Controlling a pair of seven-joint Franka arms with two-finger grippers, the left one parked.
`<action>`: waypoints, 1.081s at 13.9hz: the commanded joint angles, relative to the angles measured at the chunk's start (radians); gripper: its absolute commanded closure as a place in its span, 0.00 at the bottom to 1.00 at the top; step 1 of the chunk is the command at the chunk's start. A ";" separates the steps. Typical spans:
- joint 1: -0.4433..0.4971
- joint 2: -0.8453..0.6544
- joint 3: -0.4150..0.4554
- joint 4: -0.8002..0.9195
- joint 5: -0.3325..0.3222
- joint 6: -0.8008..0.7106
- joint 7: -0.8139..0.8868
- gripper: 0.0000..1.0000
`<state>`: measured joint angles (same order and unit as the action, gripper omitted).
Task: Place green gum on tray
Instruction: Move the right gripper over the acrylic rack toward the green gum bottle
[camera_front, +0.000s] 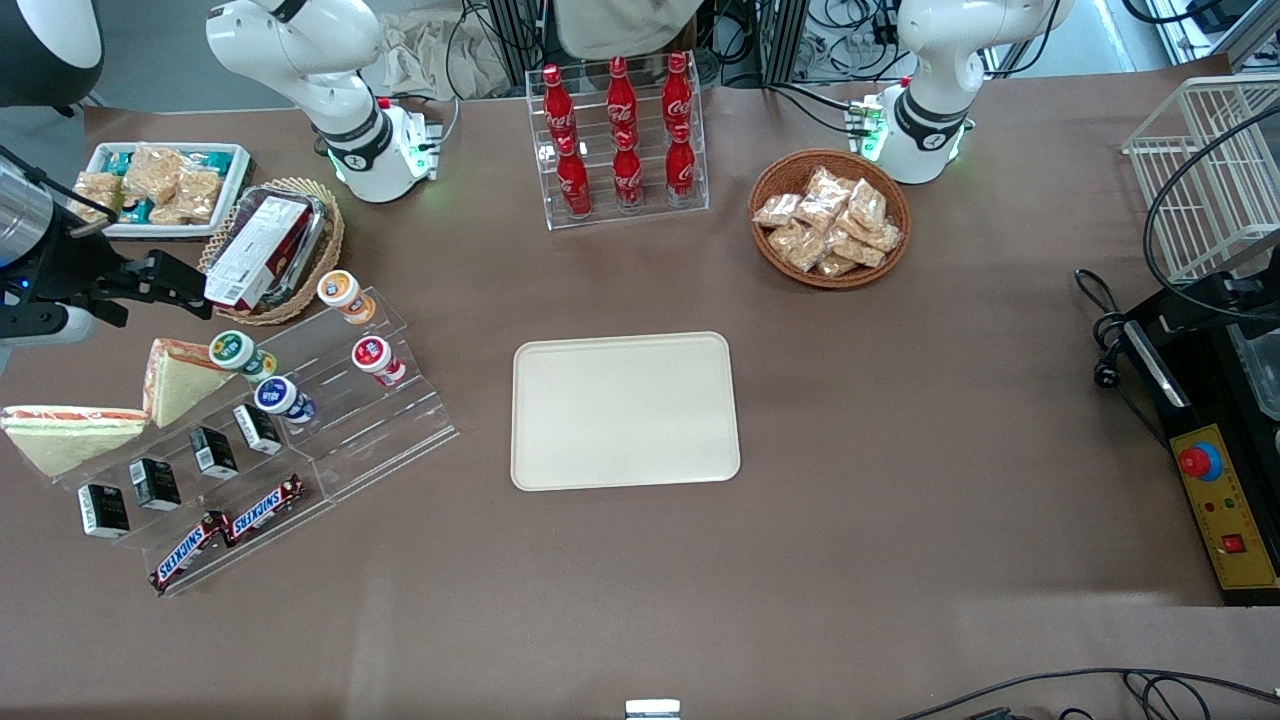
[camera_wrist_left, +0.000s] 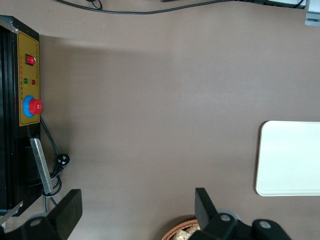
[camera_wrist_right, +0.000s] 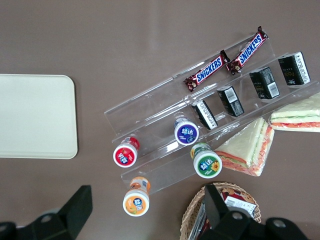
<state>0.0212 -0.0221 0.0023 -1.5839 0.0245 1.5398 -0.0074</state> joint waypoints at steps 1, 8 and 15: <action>-0.001 0.004 0.002 0.018 0.003 -0.021 -0.020 0.00; -0.015 -0.022 -0.031 -0.027 -0.020 -0.053 -0.289 0.00; -0.027 -0.229 -0.084 -0.433 -0.020 0.225 -0.431 0.00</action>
<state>0.0000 -0.1518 -0.0732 -1.8452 0.0166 1.6546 -0.4023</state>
